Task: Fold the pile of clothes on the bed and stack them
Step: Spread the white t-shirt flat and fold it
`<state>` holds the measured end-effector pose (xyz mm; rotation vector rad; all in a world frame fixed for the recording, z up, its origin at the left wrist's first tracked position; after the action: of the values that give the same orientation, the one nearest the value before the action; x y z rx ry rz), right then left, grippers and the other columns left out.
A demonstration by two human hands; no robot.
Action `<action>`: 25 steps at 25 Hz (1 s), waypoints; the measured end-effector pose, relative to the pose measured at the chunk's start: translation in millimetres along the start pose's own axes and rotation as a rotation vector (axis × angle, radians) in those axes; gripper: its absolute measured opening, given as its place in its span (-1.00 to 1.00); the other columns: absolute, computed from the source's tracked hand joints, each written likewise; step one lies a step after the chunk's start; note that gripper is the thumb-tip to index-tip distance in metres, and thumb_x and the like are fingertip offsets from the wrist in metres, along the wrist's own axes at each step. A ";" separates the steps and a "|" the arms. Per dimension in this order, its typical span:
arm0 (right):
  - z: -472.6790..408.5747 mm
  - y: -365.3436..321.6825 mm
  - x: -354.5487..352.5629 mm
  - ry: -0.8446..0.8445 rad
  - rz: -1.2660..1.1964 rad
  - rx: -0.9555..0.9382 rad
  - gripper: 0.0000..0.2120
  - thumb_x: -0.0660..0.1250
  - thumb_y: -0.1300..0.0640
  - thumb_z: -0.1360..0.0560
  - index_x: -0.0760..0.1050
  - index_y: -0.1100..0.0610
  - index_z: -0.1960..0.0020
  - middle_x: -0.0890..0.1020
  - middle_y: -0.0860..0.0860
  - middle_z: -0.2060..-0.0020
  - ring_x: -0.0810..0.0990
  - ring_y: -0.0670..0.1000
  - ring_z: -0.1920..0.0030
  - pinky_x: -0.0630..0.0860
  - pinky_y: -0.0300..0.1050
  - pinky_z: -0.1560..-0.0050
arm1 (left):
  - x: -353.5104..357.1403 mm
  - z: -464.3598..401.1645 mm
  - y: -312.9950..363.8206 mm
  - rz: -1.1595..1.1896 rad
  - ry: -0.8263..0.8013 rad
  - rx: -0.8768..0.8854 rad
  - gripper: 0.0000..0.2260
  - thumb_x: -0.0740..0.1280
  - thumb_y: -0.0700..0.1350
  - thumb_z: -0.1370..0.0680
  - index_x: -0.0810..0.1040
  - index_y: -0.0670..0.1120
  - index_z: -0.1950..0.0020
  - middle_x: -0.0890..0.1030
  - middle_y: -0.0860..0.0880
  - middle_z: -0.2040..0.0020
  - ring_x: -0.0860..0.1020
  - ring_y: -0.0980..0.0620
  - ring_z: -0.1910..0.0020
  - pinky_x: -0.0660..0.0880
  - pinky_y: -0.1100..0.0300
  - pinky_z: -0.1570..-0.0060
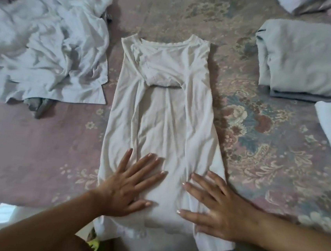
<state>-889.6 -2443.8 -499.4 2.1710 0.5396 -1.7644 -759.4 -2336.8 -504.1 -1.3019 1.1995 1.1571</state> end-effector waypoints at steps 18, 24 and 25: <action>13.9 -40.9 7.1 -0.113 0.259 0.574 0.06 0.48 -0.31 -0.19 0.12 0.15 -0.48 0.28 0.23 -0.41 0.33 0.23 -0.37 0.37 0.27 -0.28 | 6.7 95.5 64.3 -0.261 0.056 -0.356 -0.41 0.10 -0.16 -0.42 0.19 -0.21 -0.47 0.37 -0.24 -0.40 0.28 -0.23 -0.41 0.24 -0.34 -0.24; 14.8 -45.2 7.2 -0.054 0.224 0.648 0.04 0.60 -0.05 -0.12 0.16 0.21 -0.43 0.51 0.21 -0.28 0.49 0.24 -0.28 0.47 0.28 -0.17 | -4.2 91.4 57.0 -0.021 0.117 -0.441 -0.54 0.17 -0.08 -0.40 0.34 -0.14 -0.29 0.57 -0.16 -0.23 0.54 -0.15 -0.23 0.53 -0.27 0.03; 10.2 -44.6 3.7 -0.017 0.216 0.660 0.00 0.63 -0.02 -0.09 0.21 0.19 -0.39 0.55 0.20 -0.24 0.53 0.24 -0.23 0.50 0.30 -0.10 | -7.6 92.2 53.2 0.034 0.132 -0.494 -0.55 0.25 -0.12 -0.37 0.36 -0.12 -0.26 0.57 -0.17 -0.22 0.54 -0.17 -0.22 0.54 -0.24 0.05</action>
<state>-918.4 -2408.5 -504.7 2.4857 -0.3318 -2.0229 -815.3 -2246.0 -505.4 -1.7521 1.0668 1.4709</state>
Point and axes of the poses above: each hand's wrist, its own z-axis away from the middle knuckle, its own x-axis out of the palm, y = z × x, the point moved 9 cm from there along -z, towards the middle knuckle
